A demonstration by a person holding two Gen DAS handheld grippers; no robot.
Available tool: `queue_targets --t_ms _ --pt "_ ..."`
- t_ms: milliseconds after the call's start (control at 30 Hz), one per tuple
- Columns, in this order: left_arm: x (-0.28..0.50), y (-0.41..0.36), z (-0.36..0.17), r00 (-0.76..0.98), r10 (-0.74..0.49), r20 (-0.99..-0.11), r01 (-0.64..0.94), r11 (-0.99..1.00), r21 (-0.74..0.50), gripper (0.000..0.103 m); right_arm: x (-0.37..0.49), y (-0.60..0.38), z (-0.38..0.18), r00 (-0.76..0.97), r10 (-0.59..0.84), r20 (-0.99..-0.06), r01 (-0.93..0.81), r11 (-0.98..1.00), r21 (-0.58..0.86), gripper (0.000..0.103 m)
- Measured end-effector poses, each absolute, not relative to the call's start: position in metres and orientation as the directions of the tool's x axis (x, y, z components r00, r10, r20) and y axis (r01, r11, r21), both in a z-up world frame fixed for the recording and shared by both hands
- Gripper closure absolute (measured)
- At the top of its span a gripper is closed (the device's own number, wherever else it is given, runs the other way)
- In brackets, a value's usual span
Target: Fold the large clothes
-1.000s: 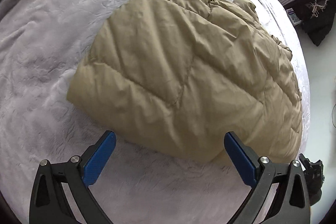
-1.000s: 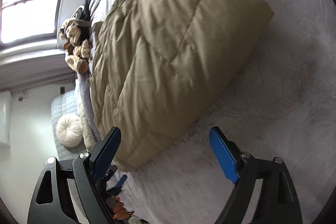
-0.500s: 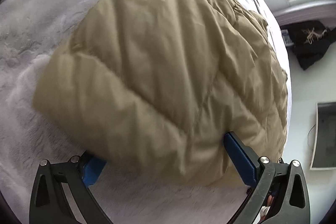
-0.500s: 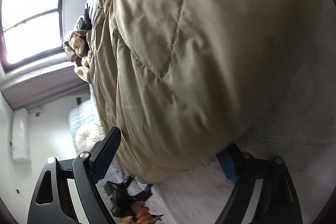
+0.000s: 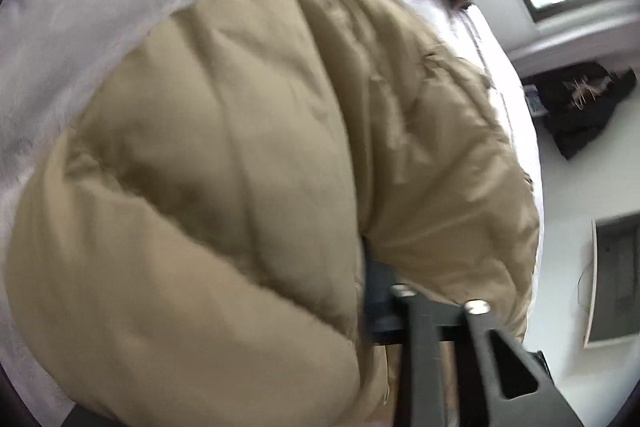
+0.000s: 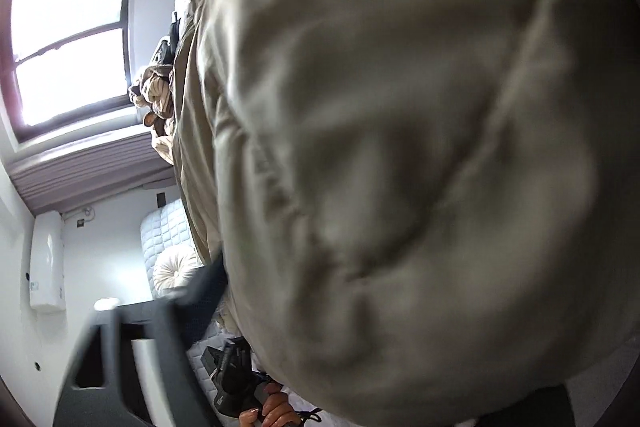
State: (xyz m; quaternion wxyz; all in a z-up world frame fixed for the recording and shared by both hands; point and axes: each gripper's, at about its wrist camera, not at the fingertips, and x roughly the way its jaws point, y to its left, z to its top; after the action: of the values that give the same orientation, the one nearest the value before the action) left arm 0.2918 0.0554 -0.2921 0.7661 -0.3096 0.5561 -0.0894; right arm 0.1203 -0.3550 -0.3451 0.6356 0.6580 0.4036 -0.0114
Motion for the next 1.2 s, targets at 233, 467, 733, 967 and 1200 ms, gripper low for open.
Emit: queue_targets --t_ms 233,467,733,967,1200 --pt "0.273 0.056 -0.226 0.422 -0.491 -0.762 -0.032 0.832 -0.553 0.082 0.109 -0.355 -0.318 0.719 0.534 -0.445 0.443 0.142 0.885 0.081" --pt "0.226 0.072 -0.204 0.348 -0.521 -0.779 0.051 0.841 -0.539 0.082 0.064 -0.350 -0.285 0.693 0.551 -0.464 0.416 0.219 0.883 0.082" --pt "0.139 0.105 -0.244 0.120 -0.535 -0.836 0.044 0.845 -0.534 0.082 -0.017 -0.340 -0.295 0.624 0.602 -0.498 0.489 0.196 0.850 0.082" --pt "0.135 0.113 -0.276 0.059 -0.454 -0.889 -0.057 0.888 -0.457 0.043 -0.048 -0.340 -0.339 0.575 0.598 -0.559 0.576 0.189 0.795 0.066" --pt "0.129 0.119 -0.240 0.029 -0.326 -0.945 0.034 0.945 -0.325 0.023 -0.050 -0.336 -0.304 0.463 0.602 -0.651 0.624 0.300 0.722 0.044"
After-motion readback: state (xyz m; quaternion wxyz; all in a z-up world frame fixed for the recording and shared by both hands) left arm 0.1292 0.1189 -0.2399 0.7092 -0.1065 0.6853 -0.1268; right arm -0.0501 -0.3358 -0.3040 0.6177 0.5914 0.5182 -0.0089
